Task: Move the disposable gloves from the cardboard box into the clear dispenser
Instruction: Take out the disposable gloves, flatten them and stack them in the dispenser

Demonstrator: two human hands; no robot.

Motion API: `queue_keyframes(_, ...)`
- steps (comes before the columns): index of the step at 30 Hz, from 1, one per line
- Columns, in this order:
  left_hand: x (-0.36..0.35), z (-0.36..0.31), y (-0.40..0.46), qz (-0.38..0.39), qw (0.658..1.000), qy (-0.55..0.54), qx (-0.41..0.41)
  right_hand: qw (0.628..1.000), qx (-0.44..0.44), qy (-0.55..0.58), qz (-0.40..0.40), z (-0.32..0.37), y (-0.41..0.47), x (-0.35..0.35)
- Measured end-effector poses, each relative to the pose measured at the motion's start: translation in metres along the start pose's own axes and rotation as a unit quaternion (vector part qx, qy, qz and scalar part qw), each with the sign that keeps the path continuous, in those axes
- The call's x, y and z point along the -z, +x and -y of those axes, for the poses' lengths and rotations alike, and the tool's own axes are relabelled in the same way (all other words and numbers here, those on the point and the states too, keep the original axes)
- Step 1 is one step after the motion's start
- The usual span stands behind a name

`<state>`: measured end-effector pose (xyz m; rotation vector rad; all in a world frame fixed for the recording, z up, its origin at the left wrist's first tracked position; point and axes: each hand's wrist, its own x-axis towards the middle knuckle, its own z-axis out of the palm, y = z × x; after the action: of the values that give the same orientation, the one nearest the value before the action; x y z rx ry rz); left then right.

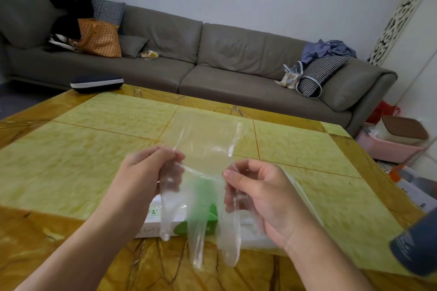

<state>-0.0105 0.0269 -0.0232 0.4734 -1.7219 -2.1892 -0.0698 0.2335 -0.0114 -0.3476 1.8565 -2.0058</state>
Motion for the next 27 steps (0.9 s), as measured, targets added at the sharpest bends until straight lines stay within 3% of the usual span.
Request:
queue_keyframes(4, -0.001, 0.0, -0.003, 0.082, 0.993, 0.087, -0.005, 0.999, 0.006, -0.042, 0.007, -0.002, 0.0, -0.001)
queue_keyframes(9, 0.006, -0.002, 0.001, 0.0, 0.997, 0.057, -0.043, 0.997, 0.001, -0.072, -0.017, 0.002, 0.001, 0.01)
queue_keyframes(14, 0.006, -0.005, 0.0, 0.004, 0.997, 0.045, -0.057, 0.989, -0.001, -0.148, -0.014, 0.007, 0.003, 0.023)
queue_keyframes(21, 0.009, -0.008, 0.0, 0.003, 0.995, 0.073, -0.068, 0.963, -0.065, -0.244, 0.095, 0.025, -0.004, 0.045)
queue_keyframes(23, 0.007, -0.011, -0.004, 0.022, 0.994, 0.081, -0.063, 0.953, -0.043, -0.28, 0.105, 0.028, -0.006, 0.046)
queue_keyframes(27, -0.004, -0.014, -0.015, 0.122, 0.981, 0.145, -0.035, 0.969, 0.06, -0.237, 0.028, 0.024, -0.003, 0.04)
